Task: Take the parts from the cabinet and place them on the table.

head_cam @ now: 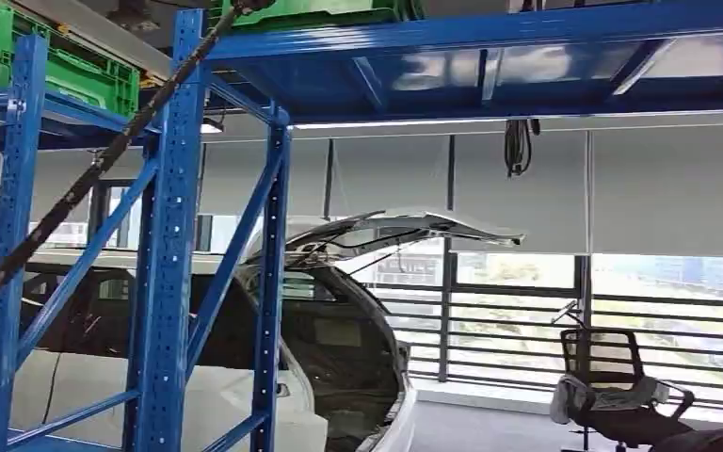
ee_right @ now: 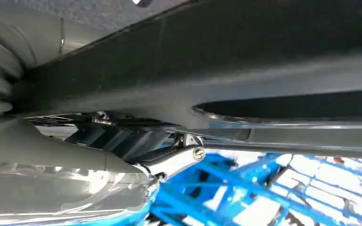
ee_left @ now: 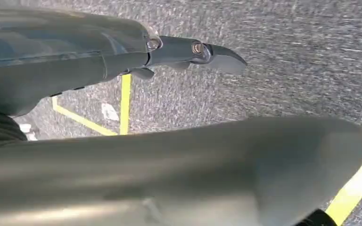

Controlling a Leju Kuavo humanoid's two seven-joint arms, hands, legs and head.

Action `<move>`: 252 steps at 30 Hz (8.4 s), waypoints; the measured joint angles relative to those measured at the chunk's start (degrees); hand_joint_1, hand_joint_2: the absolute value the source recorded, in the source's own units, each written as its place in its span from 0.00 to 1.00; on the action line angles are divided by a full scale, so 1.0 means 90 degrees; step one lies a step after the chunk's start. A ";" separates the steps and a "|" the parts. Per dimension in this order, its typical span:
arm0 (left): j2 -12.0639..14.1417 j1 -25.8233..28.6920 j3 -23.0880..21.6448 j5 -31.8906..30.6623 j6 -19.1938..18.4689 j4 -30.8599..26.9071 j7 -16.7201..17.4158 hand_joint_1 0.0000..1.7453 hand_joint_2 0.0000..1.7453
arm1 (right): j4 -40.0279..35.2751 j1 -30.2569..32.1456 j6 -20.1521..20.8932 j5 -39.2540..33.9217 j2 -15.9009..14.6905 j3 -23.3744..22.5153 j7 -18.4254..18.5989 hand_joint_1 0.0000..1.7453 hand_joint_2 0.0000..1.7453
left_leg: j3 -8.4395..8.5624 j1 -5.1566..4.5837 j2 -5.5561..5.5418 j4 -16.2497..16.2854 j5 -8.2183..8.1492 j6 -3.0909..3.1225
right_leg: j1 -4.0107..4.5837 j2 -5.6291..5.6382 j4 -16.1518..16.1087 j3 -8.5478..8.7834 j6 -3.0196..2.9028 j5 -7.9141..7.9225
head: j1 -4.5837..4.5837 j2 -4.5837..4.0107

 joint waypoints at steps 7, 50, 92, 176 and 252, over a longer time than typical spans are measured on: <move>-0.0002 -0.0015 0.0029 0.0027 0.0061 0.0000 -0.0019 0.00 1.00 | 0.0002 -0.0125 -0.0049 0.0180 0.0041 0.0083 -0.0158 1.00 1.00 | -0.0107 0.0035 -0.0418 0.0011 0.0098 -0.0151 | 0.0037 0.0396 -0.1882 0.0859 -0.0176 0.0902 | 0.0002 0.0002; 0.0440 -0.0103 0.0345 0.0177 -0.0034 -0.0053 -0.0304 0.00 1.00 | 0.0474 -0.0738 0.0010 0.0568 0.1171 0.0580 -0.0580 1.00 1.00 | 0.0024 0.0079 0.0520 0.0038 -0.0004 -0.0530 | -0.0001 -0.0417 -0.1987 0.0871 -0.0192 0.0896 | 0.0005 0.0000; 0.0595 -0.0080 0.0338 0.0219 -0.0046 -0.0051 -0.0452 0.00 1.00 | 0.0670 -0.0792 -0.0029 0.0488 0.1528 0.0911 -0.0520 1.00 1.00 | -0.0118 0.0001 -0.0102 0.0074 0.0092 -0.0093 | -0.0041 0.0031 0.0005 0.0000 -0.0093 0.0059 | -0.0005 0.0000; 0.0644 -0.0093 0.0340 0.0095 -0.0112 -0.0049 -0.0362 0.00 1.00 | 0.0801 -0.0383 -0.0204 0.0748 0.1705 0.0328 -0.0780 1.00 1.00 | -0.0131 0.0040 0.0387 0.0143 0.0033 -0.0238 | -0.0003 -0.0601 -0.1884 0.0865 -0.0071 0.0889 | 0.0000 0.0000; 0.0189 -0.0014 0.0347 0.0102 -0.0197 -0.0036 -0.0304 0.00 1.00 | 0.1156 -0.0458 0.0124 0.0216 0.1843 0.0481 -0.0563 1.00 1.00 | -0.0167 0.0094 -0.0591 0.0144 0.0056 -0.0134 | 0.0177 0.0493 -0.1758 0.0551 -0.0390 0.1147 | -0.0012 0.0002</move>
